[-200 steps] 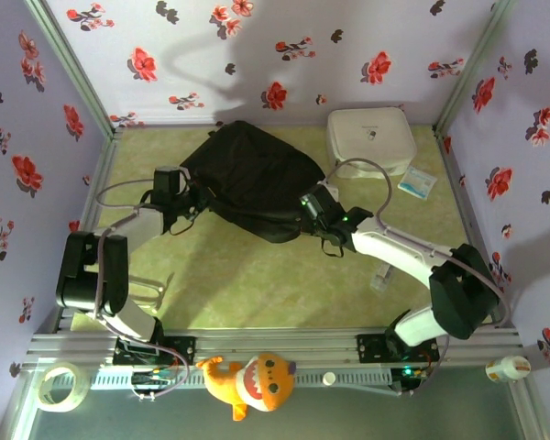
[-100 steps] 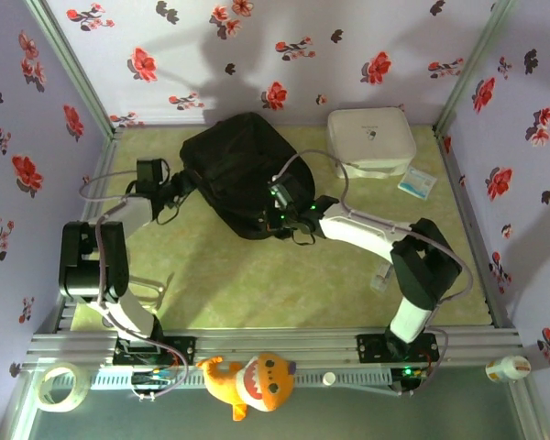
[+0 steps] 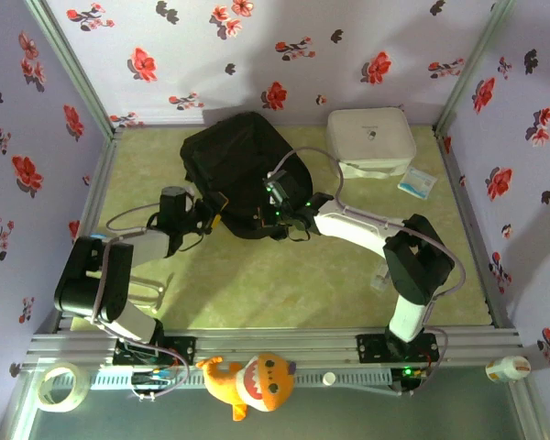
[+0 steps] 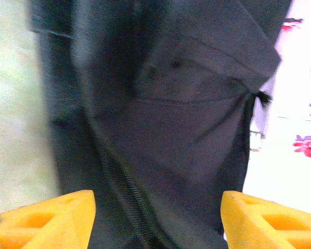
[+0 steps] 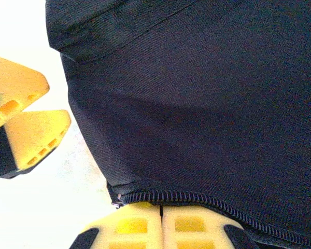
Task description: Pack the student bag
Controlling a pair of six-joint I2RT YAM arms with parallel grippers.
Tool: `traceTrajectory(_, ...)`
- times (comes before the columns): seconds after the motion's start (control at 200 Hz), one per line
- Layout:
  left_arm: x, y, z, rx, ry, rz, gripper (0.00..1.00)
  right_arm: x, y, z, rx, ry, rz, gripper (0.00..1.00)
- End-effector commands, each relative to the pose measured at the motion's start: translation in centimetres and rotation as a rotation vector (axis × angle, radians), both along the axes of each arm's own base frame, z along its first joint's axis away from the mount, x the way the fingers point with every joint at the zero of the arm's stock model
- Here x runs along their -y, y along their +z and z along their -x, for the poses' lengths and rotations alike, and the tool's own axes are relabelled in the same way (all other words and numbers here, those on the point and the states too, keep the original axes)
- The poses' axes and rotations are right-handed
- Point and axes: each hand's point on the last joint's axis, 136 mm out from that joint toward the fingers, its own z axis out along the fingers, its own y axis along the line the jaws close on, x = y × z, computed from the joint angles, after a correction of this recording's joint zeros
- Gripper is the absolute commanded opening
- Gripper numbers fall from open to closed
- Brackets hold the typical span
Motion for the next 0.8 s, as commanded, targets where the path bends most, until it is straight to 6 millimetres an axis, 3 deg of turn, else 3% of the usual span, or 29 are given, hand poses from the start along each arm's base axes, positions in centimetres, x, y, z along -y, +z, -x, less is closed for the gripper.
traceTrajectory(0.0,1.0,0.4,-0.9,0.015,0.027,0.064,0.61,-0.8,0.8,-0.4,0.023,0.000,-0.047,0.00)
traceTrajectory(0.155,1.4,-0.5,-1.5,0.005,0.018,0.044,0.47,-0.4,0.6,-0.2,0.016,-0.011,-0.049,0.00)
traceTrajectory(0.285,1.4,-0.7,-1.9,0.006,0.012,0.023,0.23,0.4,0.5,-0.1,0.020,-0.040,-0.033,0.00)
traceTrajectory(0.43,0.8,-1.1,-2.1,-0.001,0.013,-0.033,0.00,2.6,0.8,-0.2,0.051,-0.123,0.006,0.00)
traceTrajectory(0.61,0.0,-1.2,-2.2,-0.002,0.011,-0.084,0.00,5.4,1.4,0.3,0.085,-0.207,0.039,0.00)
traceTrajectory(0.795,-0.2,-1.2,-2.3,0.003,-0.002,-0.107,0.00,7.8,0.7,0.4,0.083,-0.252,0.130,0.00)
